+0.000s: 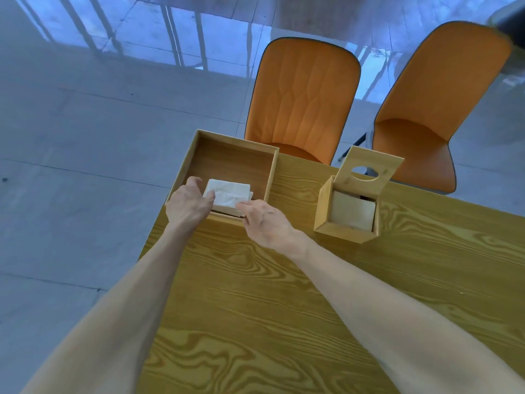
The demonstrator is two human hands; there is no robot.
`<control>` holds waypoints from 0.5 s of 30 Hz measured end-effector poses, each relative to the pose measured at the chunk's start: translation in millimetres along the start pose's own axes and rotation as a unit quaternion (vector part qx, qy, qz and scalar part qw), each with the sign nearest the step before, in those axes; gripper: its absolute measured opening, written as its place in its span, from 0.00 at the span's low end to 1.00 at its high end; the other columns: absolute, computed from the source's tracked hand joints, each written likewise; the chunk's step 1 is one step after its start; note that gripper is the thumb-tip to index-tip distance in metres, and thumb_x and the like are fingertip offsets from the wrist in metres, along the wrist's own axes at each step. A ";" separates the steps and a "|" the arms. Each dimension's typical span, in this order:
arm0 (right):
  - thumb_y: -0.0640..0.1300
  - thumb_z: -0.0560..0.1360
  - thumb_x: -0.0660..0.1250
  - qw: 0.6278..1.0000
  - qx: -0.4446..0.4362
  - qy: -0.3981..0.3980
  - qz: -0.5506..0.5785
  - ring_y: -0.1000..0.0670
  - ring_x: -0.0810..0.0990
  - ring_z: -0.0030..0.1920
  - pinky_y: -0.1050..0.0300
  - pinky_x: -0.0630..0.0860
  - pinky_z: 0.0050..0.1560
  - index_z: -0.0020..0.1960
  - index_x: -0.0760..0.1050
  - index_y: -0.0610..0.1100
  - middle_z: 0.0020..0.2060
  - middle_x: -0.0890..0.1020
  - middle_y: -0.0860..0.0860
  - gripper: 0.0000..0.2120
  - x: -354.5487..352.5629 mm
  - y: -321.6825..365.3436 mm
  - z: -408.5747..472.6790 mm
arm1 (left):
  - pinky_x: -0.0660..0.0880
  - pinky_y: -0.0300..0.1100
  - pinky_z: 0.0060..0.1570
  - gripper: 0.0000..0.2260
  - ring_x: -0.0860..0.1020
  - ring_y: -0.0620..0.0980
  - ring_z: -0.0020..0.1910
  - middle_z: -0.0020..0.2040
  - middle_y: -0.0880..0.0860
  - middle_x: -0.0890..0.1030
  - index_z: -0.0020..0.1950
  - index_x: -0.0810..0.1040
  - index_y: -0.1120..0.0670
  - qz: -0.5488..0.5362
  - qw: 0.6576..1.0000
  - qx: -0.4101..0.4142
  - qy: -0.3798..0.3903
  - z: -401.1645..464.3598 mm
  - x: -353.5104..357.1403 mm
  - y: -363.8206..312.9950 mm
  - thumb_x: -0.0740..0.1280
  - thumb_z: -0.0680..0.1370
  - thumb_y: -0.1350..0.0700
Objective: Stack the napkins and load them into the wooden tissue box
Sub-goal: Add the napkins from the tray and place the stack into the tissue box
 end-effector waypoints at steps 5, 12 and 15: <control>0.31 0.76 0.57 0.994 0.006 0.103 -0.040 0.42 0.68 0.69 0.42 0.73 0.64 0.73 0.61 0.42 0.70 0.70 0.46 0.26 18.9 3.7 14.7 | 0.62 0.59 0.68 0.25 0.75 0.61 0.66 0.65 0.58 0.78 0.75 0.63 0.53 0.043 0.998 -0.020 0.048 12.6 12.5 -0.1 0.59 0.80 0.45; 0.32 0.78 0.57 0.989 0.014 0.143 -0.034 0.46 0.56 0.78 0.43 0.65 0.73 0.81 0.47 0.47 0.80 0.55 0.50 0.36 15.5 4.8 18.4 | 0.63 0.58 0.68 0.25 0.74 0.61 0.67 0.67 0.58 0.77 0.74 0.65 0.54 0.025 0.998 -0.035 0.036 22.4 15.9 -6.9 0.64 0.80 0.47; 0.31 0.78 0.57 0.989 0.025 0.144 -0.023 0.47 0.55 0.79 0.43 0.63 0.74 0.81 0.46 0.49 0.80 0.54 0.50 0.37 13.5 4.7 19.0 | 0.60 0.58 0.70 0.26 0.71 0.60 0.70 0.70 0.57 0.75 0.74 0.65 0.54 -0.002 0.995 -0.070 0.065 28.7 16.7 -5.0 0.64 0.80 0.46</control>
Point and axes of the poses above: each hand's wrist, its own z-axis towards the middle knuckle, its own x-axis out of the palm, y = z × x, the point moved 2 cm from there along z, towards the middle knuckle
